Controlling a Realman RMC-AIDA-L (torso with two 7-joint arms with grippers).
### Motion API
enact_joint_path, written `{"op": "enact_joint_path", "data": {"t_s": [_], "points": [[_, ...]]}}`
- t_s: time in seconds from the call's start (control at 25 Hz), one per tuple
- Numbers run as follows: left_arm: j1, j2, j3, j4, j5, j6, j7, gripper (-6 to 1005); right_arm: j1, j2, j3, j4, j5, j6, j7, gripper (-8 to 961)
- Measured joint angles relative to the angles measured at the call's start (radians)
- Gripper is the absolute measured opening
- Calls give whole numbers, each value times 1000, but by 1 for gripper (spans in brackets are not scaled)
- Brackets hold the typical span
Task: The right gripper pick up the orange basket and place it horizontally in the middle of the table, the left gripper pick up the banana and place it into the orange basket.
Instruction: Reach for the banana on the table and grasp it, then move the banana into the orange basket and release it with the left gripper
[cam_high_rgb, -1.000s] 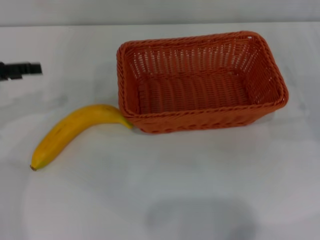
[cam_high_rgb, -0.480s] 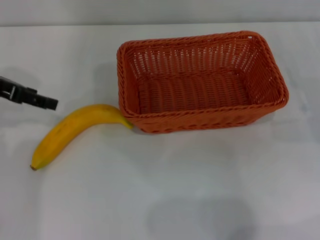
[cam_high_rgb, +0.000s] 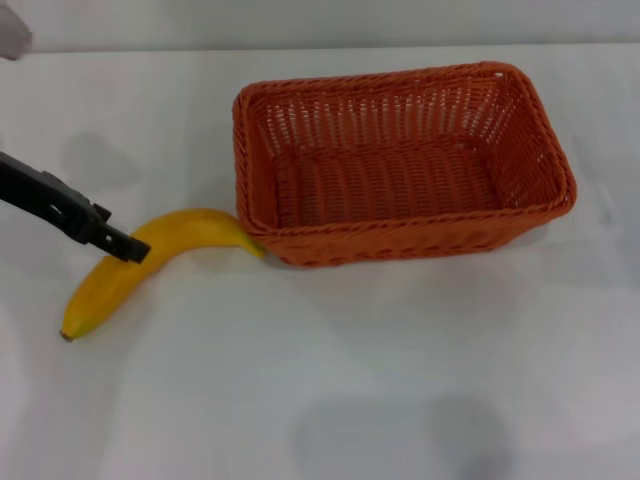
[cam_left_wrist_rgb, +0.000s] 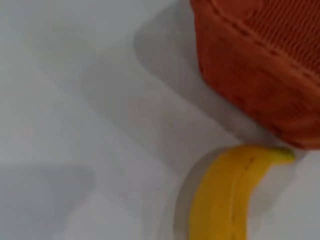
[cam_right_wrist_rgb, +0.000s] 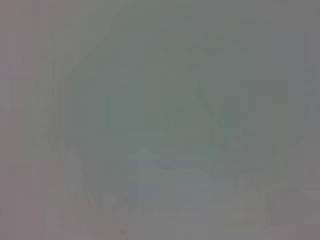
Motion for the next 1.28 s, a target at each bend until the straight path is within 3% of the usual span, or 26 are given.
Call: {"op": "enact_joint_path", "data": {"t_s": [0.2,0.36,0.8,0.92,1.16,1.28], "points": [[-23,-51,0,10,49,-67,-3,888,0,0,0,0,0,2,1,630],[-30,-61,0,35,61,-83,-6,870,-1,0,2,0,0,2,1,629],[-24,-67,-2,59,99,-124,-14,667,-4,0,36,1,0,2,3,628],[-18,-59,-2,39,87,-119,-26,511,-8,-1,39,1,0,1,3,628],[23,-40,-3,-83,5,-108,-88,519,-11,-2,40,2,0,1,3,628],[43,-34,-3,-178,-120,-106,-98,523,-13,-3,40,0,1,1,3,628]]}}
